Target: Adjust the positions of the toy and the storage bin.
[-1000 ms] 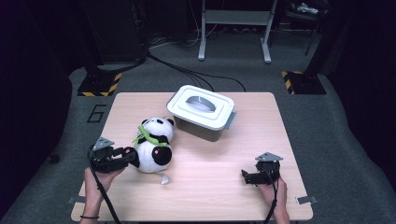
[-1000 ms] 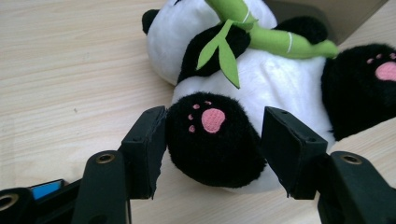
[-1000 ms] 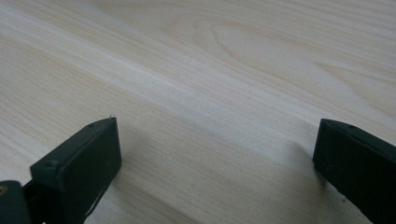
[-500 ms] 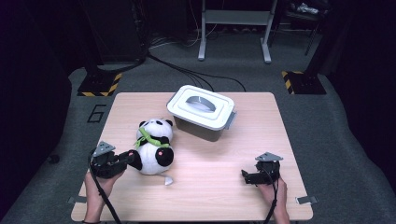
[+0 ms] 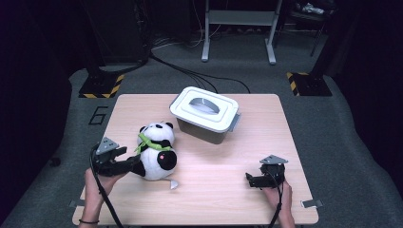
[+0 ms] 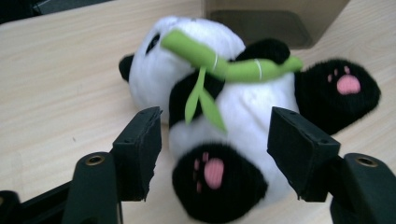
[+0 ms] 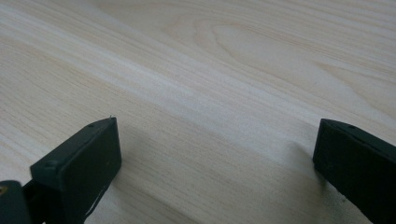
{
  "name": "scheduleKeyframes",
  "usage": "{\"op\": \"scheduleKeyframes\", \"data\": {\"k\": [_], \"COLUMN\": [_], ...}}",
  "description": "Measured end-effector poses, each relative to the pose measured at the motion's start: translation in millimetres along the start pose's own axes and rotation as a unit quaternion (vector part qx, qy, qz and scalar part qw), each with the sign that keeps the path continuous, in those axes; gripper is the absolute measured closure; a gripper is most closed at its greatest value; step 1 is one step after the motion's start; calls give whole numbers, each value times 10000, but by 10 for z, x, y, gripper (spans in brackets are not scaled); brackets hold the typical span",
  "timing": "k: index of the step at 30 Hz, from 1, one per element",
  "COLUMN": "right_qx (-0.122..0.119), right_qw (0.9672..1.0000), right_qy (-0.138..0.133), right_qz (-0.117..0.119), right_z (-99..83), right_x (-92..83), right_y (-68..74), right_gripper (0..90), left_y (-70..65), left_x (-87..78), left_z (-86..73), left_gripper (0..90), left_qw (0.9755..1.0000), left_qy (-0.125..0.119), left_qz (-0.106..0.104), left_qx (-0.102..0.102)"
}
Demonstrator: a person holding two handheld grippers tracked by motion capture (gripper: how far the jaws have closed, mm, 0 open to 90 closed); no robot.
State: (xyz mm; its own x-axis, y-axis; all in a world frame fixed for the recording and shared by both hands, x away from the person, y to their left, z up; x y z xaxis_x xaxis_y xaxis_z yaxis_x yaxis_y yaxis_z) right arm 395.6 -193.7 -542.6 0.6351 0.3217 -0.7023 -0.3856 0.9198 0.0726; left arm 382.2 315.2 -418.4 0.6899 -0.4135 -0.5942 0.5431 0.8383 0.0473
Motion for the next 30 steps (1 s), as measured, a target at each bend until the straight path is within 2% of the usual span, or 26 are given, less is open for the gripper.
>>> {"op": "scheduleKeyframes", "data": {"k": [3, 6, 8, 12, 15, 17, 19, 22, 24, 26, 28, 30], "right_qx": [-1, 1, -1, -1, -2, 0, -3, 0, 0, -2, 1, 3], "right_qw": [10000, 10000, 10000, 10000, 10000, 10000, 10000, 10000, 10000, 10000, 10000, 10000], "right_qy": [3, 1, -2, -1, -5, -6, 1, -5, -5, 2, 3, -13], "right_qz": [1, 0, 1, 1, 4, 4, 2, 5, 4, 3, 3, -7], "right_z": [0, 0, 0, 0, -1, -1, 0, -1, -1, -1, 0, 0], "right_x": [0, 0, 0, -1, 0, 0, -1, -1, -1, -1, -1, 1], "right_y": [0, 0, 0, 0, -1, 0, -1, -1, 0, -1, 0, 0], "right_gripper": [2, 2, 2, 3, 3, 3, 3, 3, 3, 3, 3, 3], "left_y": [69, 156, 195, 246, 239, 212, 174, 131, 98, 46, -31, -98], "left_x": [73, 211, 305, 487, 560, 570, 580, 554, 512, 476, 424, 411], "left_z": [91, 179, 213, 210, 193, 189, 186, 189, 177, 166, 171, 177], "left_gripper": [334, 343, 362, 473, 571, 645, 712, 766, 783, 789, 791, 741], "left_qw": [9998, 9989, 9977, 9947, 9925, 9913, 9915, 9935, 9947, 9954, 9954, 9961], "left_qy": [142, 319, 464, 754, 814, 843, 829, 848, 830, 707, 665, 651], "left_qz": [-42, -293, -403, -631, -814, -840, -790, -615, -593, -642, -681, -592], "left_qx": [111, 157, 281, 311, 407, 570, 619, 453, 148, -122, -49, 106]}}
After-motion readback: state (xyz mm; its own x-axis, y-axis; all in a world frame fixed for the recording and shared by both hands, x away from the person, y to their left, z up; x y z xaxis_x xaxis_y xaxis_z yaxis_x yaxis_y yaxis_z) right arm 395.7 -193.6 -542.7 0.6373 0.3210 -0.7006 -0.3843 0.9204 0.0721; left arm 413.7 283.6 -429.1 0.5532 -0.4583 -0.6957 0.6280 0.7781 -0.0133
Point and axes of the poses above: each handheld gripper's, and its own axes: x roughly forward along the jaws, z roughly out of its top, y roughly to its left, the point moved 2 cm from there along x, roughly forward along the jaws, and after that the axes turned 6 degrees about x, right-handed, at the moved point
